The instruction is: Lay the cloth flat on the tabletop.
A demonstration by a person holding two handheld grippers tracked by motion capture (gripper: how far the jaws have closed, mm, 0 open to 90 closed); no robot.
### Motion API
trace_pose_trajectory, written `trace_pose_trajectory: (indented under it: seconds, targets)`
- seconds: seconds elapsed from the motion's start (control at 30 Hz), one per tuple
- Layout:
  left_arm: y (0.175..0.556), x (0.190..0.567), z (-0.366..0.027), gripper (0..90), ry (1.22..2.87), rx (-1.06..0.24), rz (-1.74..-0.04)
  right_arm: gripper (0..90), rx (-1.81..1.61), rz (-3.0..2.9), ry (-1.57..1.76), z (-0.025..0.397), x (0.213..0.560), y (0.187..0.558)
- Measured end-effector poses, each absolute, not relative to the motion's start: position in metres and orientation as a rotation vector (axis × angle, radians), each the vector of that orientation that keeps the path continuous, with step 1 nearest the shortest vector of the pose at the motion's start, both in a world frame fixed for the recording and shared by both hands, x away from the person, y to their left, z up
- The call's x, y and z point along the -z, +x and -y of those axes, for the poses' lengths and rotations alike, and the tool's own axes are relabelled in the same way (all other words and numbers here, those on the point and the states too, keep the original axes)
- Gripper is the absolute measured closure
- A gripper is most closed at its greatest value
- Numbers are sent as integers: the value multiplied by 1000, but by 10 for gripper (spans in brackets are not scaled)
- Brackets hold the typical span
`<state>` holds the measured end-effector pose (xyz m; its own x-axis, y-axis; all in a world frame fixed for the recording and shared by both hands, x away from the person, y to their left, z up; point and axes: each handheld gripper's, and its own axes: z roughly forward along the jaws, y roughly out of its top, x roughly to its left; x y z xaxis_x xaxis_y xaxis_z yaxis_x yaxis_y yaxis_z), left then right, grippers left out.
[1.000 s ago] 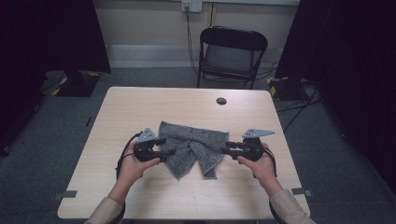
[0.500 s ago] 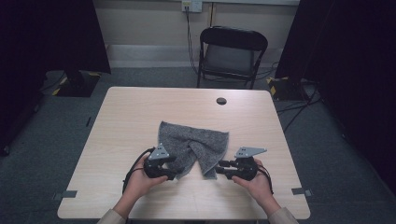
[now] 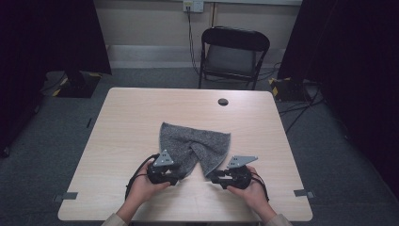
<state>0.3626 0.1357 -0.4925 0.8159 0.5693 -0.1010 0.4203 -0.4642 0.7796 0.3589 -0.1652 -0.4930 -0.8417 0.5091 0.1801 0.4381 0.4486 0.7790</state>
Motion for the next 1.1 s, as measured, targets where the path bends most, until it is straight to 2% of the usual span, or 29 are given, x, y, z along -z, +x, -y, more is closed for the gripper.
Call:
trace_pose_trajectory:
  seconds: [0.3, 0.57, 0.6, 0.8, 1.1]
  targets:
    - [362, 497, -135, 545, 2149, -224, -720, 667, -1281, -2609, 794, 157, 498, 359]
    - [361, 498, -133, 571, 2163, -264, -694, 764, -1238, -2574, 783, 156, 498, 357]
    - [361, 498, -134, 578, 2162, -267, -698, 800, -1225, -2564, 785, 156, 498, 356]
    - [360, 498, -135, 630, 2167, -282, -698, 868, -1223, -2554, 812, 157, 499, 357]
    - [361, 498, -138, 712, 2161, -279, -707, 891, -1240, -2555, 854, 158, 499, 359]
